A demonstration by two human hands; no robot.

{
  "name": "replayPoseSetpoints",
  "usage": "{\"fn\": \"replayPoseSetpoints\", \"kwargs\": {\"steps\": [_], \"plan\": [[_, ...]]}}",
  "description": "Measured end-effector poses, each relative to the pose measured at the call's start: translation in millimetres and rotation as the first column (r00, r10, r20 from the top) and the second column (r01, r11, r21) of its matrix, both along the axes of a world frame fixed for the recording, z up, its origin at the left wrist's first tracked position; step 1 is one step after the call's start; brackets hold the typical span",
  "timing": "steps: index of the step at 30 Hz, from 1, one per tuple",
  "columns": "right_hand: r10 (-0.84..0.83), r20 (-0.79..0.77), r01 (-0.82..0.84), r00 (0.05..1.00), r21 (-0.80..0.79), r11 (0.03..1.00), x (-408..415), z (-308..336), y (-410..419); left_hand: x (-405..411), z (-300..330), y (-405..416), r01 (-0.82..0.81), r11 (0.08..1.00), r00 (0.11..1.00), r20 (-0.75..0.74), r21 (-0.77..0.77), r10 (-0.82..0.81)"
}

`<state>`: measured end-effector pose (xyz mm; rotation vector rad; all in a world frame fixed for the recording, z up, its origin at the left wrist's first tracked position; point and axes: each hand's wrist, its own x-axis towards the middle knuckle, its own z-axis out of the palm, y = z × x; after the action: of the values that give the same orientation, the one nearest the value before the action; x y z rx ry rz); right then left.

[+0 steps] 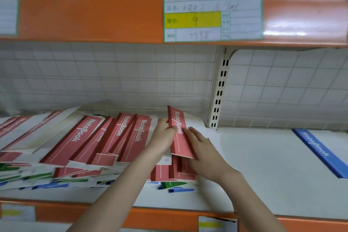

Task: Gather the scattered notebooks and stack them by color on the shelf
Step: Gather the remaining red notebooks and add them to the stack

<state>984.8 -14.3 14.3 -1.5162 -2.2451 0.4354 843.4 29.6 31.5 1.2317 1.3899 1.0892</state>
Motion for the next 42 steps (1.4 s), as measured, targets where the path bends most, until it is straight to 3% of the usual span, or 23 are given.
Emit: {"fn": "replayPoseSetpoints", "kwargs": {"steps": [3,4,5,6,8,10,12,15,21,24,26,29,31,32,33,35,36,39,42], "plan": [[-0.039,-0.082,0.041,0.996,0.022,0.999,11,-2,1,6,3,-2,0.095,0.995,0.993,0.071,-0.014,-0.094],[-0.063,-0.120,0.067,0.991,0.036,0.997,14,-4,2,7,3,-2,0.116,0.993,0.993,0.003,0.012,-0.116],[-0.082,-0.140,0.089,0.987,0.048,0.995,16,-6,3,7,2,-1,0.128,0.990,0.980,-0.160,0.057,-0.118],[-0.091,-0.141,0.100,0.986,0.058,0.993,19,-9,4,7,0,-1,0.151,0.981,0.920,-0.381,0.119,-0.095],[-0.088,-0.110,0.095,0.990,0.061,0.994,23,-14,4,7,-8,-1,0.265,0.952,0.663,-0.745,0.150,-0.067],[-0.071,-0.089,0.076,0.993,0.047,0.996,24,-18,3,12,-17,-3,0.338,0.940,0.433,-0.894,0.043,-0.115],[-0.049,-0.117,0.052,0.992,0.022,0.998,24,-22,3,20,-25,-3,0.347,0.938,0.363,-0.922,0.002,-0.132],[-0.046,-0.140,0.047,0.989,0.002,0.999,22,-22,2,25,-26,2,0.330,0.944,0.451,-0.881,0.015,-0.143],[-0.063,-0.010,0.062,0.998,-0.024,0.998,19,-19,2,21,-18,7,0.274,0.961,0.674,-0.719,0.026,-0.172],[-0.073,-0.013,0.073,0.997,-0.042,0.996,17,-16,-1,14,-18,13,0.119,0.993,0.857,-0.506,0.017,-0.094],[-0.073,0.017,0.074,0.997,-0.089,0.993,14,-15,-4,10,-19,14,0.028,0.999,0.965,-0.259,-0.040,-0.037],[-0.067,0.045,0.072,0.997,-0.110,0.991,7,-19,-4,9,-18,12,0.017,0.995,0.998,-0.052,-0.095,-0.022],[-0.097,-0.019,0.096,0.995,-0.046,0.994,5,-19,0,11,-16,8,0.072,0.994,0.997,0.045,-0.076,-0.069],[-0.115,-0.093,0.115,0.989,-0.009,0.993,4,-18,2,11,-15,6,0.093,0.995,0.996,-0.004,-0.023,-0.093],[-0.134,-0.177,0.138,0.975,0.015,0.990,4,-17,3,9,-15,6,0.123,0.990,0.978,-0.178,0.069,-0.109],[-0.152,-0.307,0.164,0.939,0.014,0.986,5,-12,3,3,-18,6,0.219,0.954,0.823,-0.563,0.206,-0.067],[-0.152,-0.341,0.163,0.928,0.003,0.987,5,-10,3,1,-21,5,0.268,0.938,0.723,-0.689,0.221,-0.045],[-0.129,-0.369,0.139,0.920,-0.002,0.990,9,-7,3,-2,-29,2,0.298,0.931,0.501,-0.865,0.210,0.034],[-0.127,-0.369,0.137,0.921,0.002,0.991,8,-10,2,-3,-33,2,0.257,0.948,0.424,-0.904,0.187,0.064]]}}
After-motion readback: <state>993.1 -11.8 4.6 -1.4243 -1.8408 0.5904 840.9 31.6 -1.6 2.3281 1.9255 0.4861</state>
